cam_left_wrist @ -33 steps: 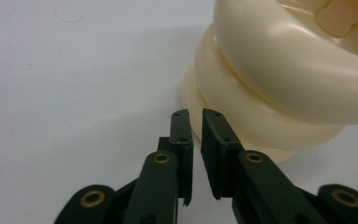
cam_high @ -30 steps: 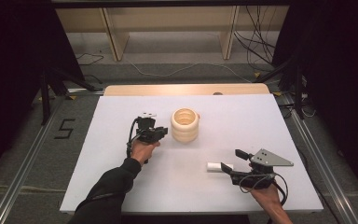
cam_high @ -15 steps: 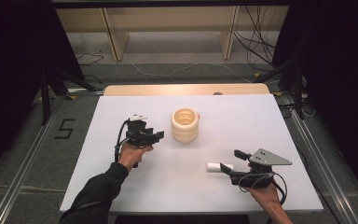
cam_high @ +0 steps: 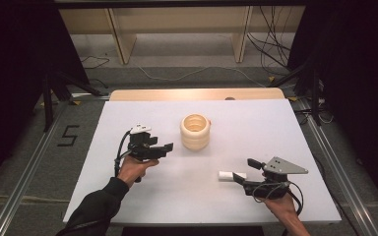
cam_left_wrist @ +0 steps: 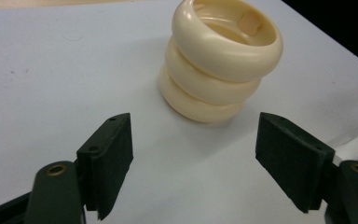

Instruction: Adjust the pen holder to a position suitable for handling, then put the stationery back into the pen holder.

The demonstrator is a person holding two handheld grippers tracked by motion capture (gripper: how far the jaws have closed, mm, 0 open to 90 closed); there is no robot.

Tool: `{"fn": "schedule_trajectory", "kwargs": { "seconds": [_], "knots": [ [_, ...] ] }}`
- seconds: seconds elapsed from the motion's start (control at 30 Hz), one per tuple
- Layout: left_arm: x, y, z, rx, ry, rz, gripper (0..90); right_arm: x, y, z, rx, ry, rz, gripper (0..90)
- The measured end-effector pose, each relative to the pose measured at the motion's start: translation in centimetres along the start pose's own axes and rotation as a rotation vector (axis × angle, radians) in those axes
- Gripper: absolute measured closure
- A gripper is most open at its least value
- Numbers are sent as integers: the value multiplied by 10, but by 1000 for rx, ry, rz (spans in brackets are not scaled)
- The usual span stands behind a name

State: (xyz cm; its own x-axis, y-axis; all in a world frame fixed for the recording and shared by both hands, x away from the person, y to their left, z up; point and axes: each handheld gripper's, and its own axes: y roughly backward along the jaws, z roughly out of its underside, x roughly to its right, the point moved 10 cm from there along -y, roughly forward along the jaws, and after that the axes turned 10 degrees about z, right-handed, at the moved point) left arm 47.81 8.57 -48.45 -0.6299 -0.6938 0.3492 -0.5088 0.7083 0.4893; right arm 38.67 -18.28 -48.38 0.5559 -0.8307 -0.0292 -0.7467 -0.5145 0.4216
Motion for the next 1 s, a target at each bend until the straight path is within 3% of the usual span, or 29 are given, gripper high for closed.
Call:
{"fn": "schedule_trajectory", "kwargs": {
  "seconds": [0.1,0.43,0.67,0.9,1.0],
  "knots": [
    [4,5,1,10,-20,12,251,-1,0,0,-1,8,-2,241],
    [16,16,6,36,-21,70,181,-1,-2,2,-14,4,1,239],
    [20,24,14,28,-31,81,155,-2,-3,3,-23,14,1,238],
    [26,28,20,33,-82,76,149,-2,-3,3,-27,16,2,238],
    [28,30,21,45,-81,85,149,-1,-3,4,-29,18,1,237]
  ]
}}
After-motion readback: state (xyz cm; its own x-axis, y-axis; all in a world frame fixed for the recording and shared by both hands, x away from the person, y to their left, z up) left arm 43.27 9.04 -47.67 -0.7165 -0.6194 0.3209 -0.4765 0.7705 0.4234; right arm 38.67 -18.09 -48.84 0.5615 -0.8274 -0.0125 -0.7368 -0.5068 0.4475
